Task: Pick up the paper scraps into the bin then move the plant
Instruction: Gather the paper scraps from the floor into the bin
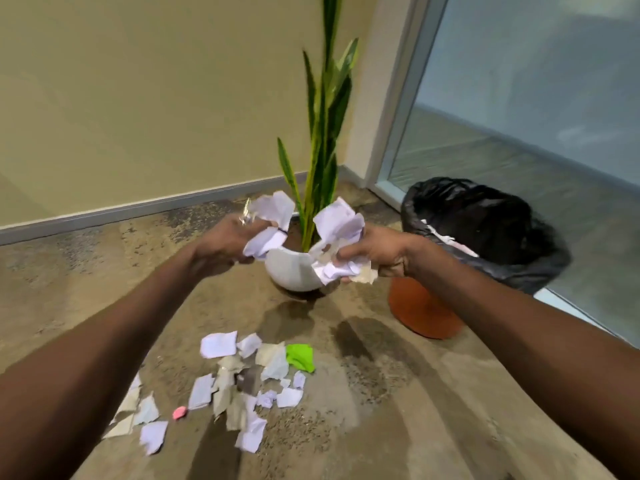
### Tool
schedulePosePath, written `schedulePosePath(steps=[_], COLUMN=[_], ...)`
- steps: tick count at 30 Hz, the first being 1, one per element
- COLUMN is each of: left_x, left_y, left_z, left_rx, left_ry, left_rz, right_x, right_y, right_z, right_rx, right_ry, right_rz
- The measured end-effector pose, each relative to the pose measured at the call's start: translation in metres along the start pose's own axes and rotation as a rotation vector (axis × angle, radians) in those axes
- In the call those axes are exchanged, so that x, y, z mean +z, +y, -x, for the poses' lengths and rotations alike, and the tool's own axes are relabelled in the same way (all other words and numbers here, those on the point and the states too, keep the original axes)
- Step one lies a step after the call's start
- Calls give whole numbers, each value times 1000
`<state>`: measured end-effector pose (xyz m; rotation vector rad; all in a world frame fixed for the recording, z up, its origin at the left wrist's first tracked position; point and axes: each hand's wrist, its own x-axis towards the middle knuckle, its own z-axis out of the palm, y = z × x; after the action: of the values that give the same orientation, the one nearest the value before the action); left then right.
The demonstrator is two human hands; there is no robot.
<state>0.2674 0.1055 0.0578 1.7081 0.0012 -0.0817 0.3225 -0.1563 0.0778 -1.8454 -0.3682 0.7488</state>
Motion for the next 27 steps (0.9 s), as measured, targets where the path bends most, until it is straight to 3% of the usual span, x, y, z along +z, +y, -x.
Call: schedulePosePath(steps=[9,15,18,21,23,27], left_x=[158,244,271,282,281,271], left_y=[85,107,115,122,123,117], left_z=[-85,-130,-136,-134,-134,-135], left_rx=[-38,-97,-146,-233,-241,-161], left_ry=[-12,-57,-171,-345,-388,-250], left_rz=[122,147,131,106,159,359], right_x=[-104,-150,-158,-161,-162,-155], right_y=[-23,0,13,15,12,5], right_z=[61,85,82,82,82,67], right_rx=[-89,49,143,231,268,184], right_ry=[383,624,765,691,734,945], right_rz=[-406,-588,-468,-343,-256,-238])
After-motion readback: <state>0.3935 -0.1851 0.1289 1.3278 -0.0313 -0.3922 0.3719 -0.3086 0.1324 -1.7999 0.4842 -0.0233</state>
